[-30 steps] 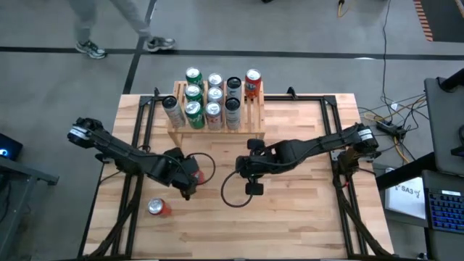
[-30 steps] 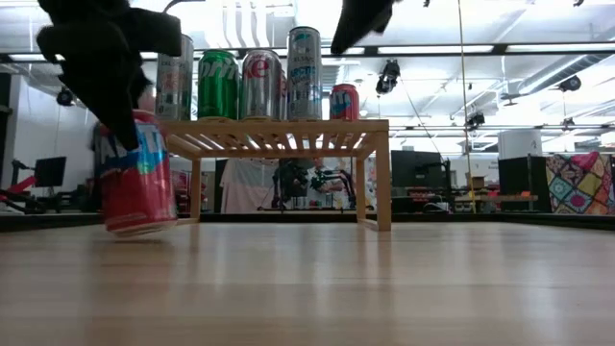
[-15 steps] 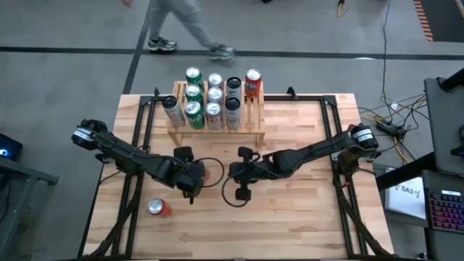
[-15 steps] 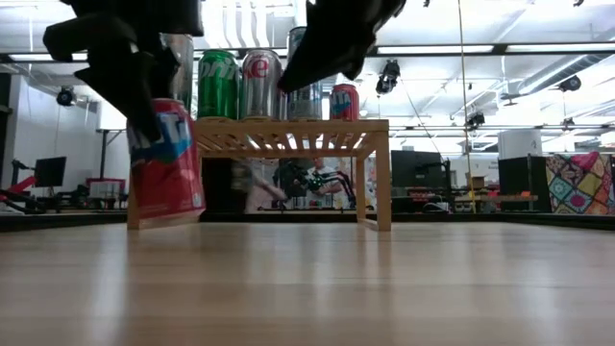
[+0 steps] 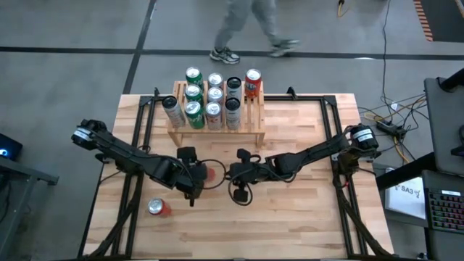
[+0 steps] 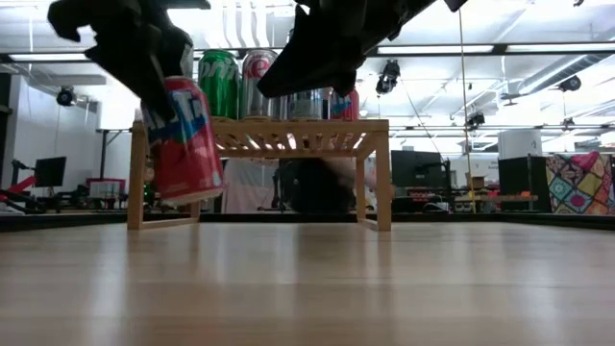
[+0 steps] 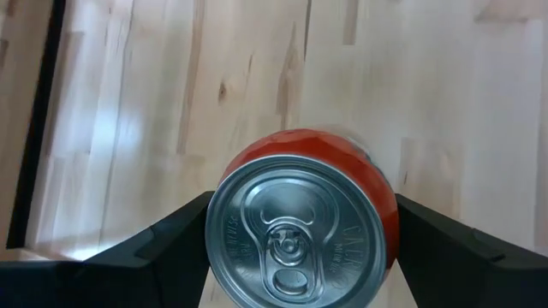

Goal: Place canned beverage on shelf
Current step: Put the top left orange soda can on the shelf

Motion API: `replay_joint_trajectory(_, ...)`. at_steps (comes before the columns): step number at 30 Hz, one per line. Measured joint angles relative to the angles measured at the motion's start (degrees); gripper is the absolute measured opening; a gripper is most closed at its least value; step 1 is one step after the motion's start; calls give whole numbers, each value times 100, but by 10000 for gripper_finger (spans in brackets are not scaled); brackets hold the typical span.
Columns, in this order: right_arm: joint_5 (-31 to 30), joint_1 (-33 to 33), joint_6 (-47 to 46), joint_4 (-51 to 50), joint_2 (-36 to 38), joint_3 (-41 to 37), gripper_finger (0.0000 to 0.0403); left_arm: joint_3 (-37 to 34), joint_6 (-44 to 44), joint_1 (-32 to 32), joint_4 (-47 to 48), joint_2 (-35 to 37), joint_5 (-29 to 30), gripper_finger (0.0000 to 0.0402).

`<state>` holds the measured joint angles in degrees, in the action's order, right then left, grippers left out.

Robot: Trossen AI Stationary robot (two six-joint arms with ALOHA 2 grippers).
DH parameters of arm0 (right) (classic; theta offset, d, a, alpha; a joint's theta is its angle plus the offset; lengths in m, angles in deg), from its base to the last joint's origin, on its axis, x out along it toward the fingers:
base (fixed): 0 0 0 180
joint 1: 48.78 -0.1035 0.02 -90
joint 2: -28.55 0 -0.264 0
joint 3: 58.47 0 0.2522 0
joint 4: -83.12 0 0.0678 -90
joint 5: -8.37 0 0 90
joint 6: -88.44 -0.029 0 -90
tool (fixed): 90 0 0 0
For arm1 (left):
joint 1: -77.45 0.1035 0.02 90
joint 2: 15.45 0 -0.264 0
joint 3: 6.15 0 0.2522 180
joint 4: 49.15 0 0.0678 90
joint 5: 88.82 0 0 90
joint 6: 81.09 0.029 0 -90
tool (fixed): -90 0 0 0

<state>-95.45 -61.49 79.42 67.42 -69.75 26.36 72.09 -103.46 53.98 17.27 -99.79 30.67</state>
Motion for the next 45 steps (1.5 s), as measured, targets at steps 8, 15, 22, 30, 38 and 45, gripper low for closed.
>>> replay_joint_trajectory(8, -679, -105, -161, 76, -94, -61, 180, 282, -342, 9, -68, -2, 9, 288)
replay_joint_trajectory(15, -721, -123, -152, 82, -541, 141, 268, 470, -684, 11, -480, 0, 21, 288)
replay_joint_trajectory(22, -717, -129, -132, 100, -640, 359, 301, 525, -841, 11, -598, -2, 18, 288)
replay_joint_trajectory(30, -624, -114, 105, 349, -643, 365, 309, 525, -826, 9, -828, -2, 125, 288)
replay_joint_trajectory(38, -267, -55, 136, 754, -760, 363, 309, 525, -704, 3, -1043, 0, 153, 288)
replay_joint_trajectory(45, -274, -55, 281, 836, -771, 363, 306, 525, -630, 4, -1006, 0, 151, 288)
